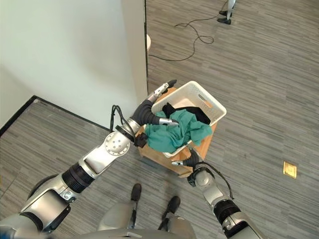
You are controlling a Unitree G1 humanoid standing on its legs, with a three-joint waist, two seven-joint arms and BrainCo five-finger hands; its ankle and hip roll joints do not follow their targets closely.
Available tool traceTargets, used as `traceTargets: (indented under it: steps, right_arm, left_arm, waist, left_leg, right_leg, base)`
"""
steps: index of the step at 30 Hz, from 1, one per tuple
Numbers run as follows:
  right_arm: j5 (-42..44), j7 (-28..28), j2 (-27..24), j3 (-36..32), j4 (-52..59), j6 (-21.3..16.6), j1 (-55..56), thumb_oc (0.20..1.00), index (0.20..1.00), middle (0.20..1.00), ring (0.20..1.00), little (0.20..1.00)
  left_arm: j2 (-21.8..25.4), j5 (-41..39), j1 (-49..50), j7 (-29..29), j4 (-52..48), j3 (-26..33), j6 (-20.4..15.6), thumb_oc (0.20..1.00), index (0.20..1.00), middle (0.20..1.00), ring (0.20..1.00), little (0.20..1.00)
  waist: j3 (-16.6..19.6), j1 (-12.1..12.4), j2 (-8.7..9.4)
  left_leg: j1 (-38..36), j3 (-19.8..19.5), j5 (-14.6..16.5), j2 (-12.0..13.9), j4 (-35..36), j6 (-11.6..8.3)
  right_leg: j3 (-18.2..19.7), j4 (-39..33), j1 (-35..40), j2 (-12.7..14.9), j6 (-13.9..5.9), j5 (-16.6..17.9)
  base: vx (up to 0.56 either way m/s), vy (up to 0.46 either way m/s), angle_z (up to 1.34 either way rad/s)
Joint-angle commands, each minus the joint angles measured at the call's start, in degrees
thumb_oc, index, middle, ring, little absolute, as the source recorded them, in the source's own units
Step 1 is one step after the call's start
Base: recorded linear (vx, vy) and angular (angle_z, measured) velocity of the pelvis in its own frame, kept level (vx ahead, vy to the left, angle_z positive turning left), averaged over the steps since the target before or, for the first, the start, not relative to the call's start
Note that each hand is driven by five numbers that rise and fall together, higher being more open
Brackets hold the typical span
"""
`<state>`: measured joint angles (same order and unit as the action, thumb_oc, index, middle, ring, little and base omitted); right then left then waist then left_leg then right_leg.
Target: Pick up bed clothes into laundry basket.
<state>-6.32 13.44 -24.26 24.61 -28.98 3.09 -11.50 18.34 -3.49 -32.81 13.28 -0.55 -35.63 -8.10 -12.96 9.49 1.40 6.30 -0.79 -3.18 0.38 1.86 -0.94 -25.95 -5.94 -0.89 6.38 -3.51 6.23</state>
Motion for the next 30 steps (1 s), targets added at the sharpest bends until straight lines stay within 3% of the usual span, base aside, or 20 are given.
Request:
traceTargets:
  steps: [1, 3, 4, 11, 21, 30]
  right_arm:
    - [0.1, 2.2, 3.7, 2.0, 7.5, -9.4, -10.2, 1.0, 1.0, 1.0, 1.0, 1.0]
    - [1.1, 2.5, 4.2, 2.6, 7.5, -9.5, -10.8, 1.0, 1.0, 1.0, 1.0, 1.0]
    - [6.0, 1.6, 7.2, 4.2, 5.8, -10.3, -13.5, 1.0, 1.0, 1.0, 1.0, 1.0]
    - [10.2, -1.9, 10.6, 7.6, 5.2, -11.3, -10.7, 1.0, 1.0, 1.0, 1.0, 1.0]
    - [12.9, -3.9, 11.6, 9.0, 6.2, -12.7, -7.4, 1.0, 1.0, 1.0, 1.0, 1.0]
    - [22.5, -8.5, 14.6, 11.7, 1.7, -13.4, -4.0, 1.0, 1.0, 1.0, 1.0, 1.0]
  left_arm:
    - [-10.4, 6.1, -9.6, 7.7, 11.7, -5.0, -2.1, 1.0, 1.0, 1.0, 1.0, 1.0]
    - [-9.8, 6.6, -9.2, 8.8, 12.8, -4.9, -1.2, 1.0, 1.0, 1.0, 1.0, 1.0]
    - [-8.3, 3.4, -5.7, 6.2, 15.5, -3.8, -1.1, 1.0, 1.0, 1.0, 1.0, 1.0]
    - [-9.1, -2.7, 3.5, 1.5, 19.7, -4.9, -1.9, 1.0, 1.0, 1.0, 1.0, 1.0]
    - [-10.1, -3.7, 6.1, 0.2, 24.0, -5.6, -2.1, 1.0, 1.0, 1.0, 1.0, 1.0]
    - [-12.1, -5.3, 8.9, -1.2, 27.0, -6.6, -2.8, 1.0, 1.0, 1.0, 1.0, 1.0]
  waist:
    - [2.3, 1.3, -0.5]
    - [2.5, 1.1, -0.57]
    - [4.0, 1.3, -1.35]
    - [4.5, 2.5, -1.97]
    - [4.0, 4.0, -2.82]
    - [3.8, 4.8, -3.99]
  left_leg:
    - [-1.2, 1.7, 2.6, 2.9, 3.1, -3.28]
    - [-1.4, 1.7, 2.6, 3.0, 3.1, -3.25]
    - [-2.1, 1.6, 2.6, 2.9, 3.1, -3.35]
    - [-2.0, 0.5, 1.9, 2.9, 3.1, -3.9]
    - [-1.4, -2.0, 0.0, 3.3, 3.1, -5.51]
    - [-2.5, -2.8, -1.8, 4.0, 3.1, -6.36]
  right_leg:
    - [1.2, 0.9, 4.7, 2.6, -4.54, -6.5]
    - [1.3, 0.9, 4.7, 2.6, -4.48, -6.6]
    - [0.9, 0.9, 5.6, 2.6, -4.33, -6.7]
    - [-0.2, 0.9, 6.5, 2.3, -3.81, -7.2]
    - [-3.1, 0.9, 8.3, 1.1, -2.67, -8.6]
    - [-3.8, 0.9, 10.6, 0.0, -1.41, -10.2]
  base:
    - [0.0, 0.0, 0.0]
    - [0.03, 0.008, -0.25]
    - [0.05, 0.006, -0.31]
    - [0.0, -0.012, 0.0]
    - [-0.04, -0.051, 0.2]
    - [-0.04, -0.052, 0.08]
